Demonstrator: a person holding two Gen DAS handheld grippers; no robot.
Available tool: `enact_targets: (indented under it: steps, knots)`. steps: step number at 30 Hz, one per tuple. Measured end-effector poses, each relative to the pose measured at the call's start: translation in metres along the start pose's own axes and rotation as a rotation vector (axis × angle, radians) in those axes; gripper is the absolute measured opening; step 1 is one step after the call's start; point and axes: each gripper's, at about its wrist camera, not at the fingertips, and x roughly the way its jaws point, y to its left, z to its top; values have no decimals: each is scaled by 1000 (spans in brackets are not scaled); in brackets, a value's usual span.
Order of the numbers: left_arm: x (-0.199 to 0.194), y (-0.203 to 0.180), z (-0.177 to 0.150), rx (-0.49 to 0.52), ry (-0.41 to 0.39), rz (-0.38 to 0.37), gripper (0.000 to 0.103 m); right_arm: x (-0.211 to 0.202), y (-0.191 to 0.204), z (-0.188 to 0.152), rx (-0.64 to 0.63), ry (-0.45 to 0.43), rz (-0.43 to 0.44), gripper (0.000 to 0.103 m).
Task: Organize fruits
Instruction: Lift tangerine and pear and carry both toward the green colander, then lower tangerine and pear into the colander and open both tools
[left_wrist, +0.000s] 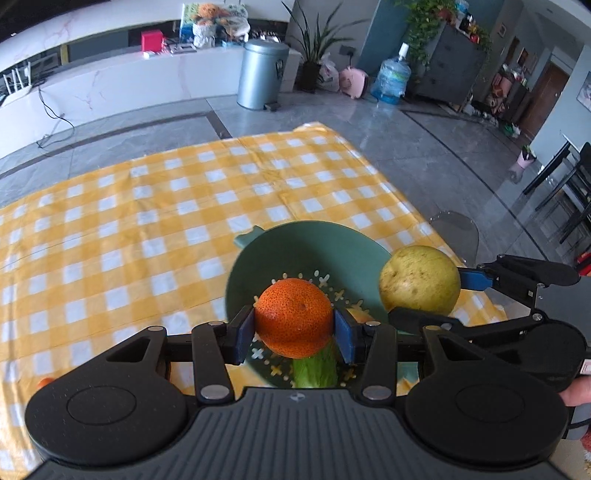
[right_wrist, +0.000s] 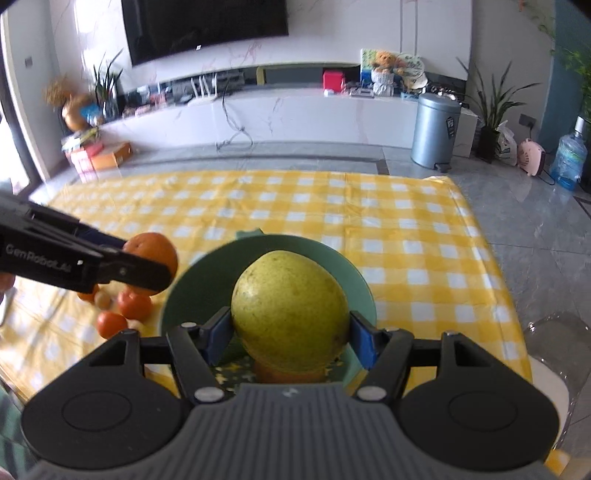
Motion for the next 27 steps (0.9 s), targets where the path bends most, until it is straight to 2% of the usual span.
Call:
enact_targets:
  steps: [12,18,21,27]
  knots:
    - [69,1,11,62,136,73,51,66,-5,14,-150,147,-27,64]
    - [85,3,14,56,154,86,51,83,-4,19,-196,195,-35,64]
    - [91,3,12,73,160,115,52,89,-3,19,-217,216,-46,64]
    - [93,5,12,65,161,116,52,97,1,20,-209,251,-63,64]
